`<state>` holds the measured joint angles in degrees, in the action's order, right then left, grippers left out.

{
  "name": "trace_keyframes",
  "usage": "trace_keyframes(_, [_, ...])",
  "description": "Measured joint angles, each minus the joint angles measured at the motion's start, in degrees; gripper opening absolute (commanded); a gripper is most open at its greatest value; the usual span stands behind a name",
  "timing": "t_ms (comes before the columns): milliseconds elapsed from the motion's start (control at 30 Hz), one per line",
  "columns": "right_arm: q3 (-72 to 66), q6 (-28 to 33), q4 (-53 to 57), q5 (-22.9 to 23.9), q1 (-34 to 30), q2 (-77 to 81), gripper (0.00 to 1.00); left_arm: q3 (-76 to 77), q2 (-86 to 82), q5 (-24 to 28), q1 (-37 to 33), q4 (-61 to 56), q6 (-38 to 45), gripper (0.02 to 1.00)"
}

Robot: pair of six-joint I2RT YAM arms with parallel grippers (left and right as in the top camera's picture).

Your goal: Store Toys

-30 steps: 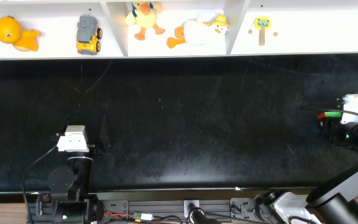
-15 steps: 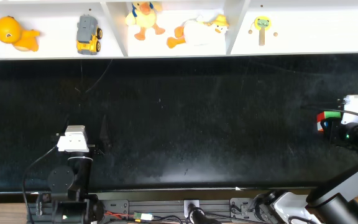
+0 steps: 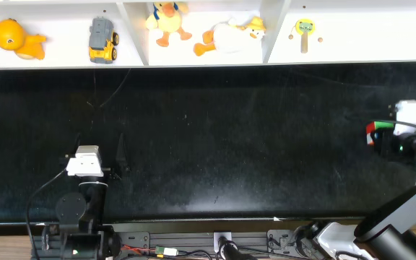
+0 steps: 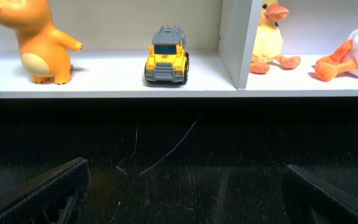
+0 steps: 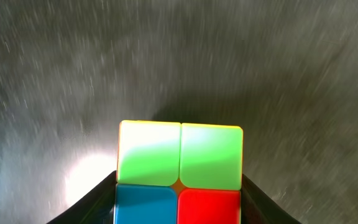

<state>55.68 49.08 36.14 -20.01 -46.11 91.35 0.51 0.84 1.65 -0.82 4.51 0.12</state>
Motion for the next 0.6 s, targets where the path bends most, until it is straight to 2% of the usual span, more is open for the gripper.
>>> trace_keyframes(600, [17.8,-6.8,-4.7,0.7,12.9,4.6,0.4,0.0,0.0,0.0,0.0,0.0,0.0,0.998])
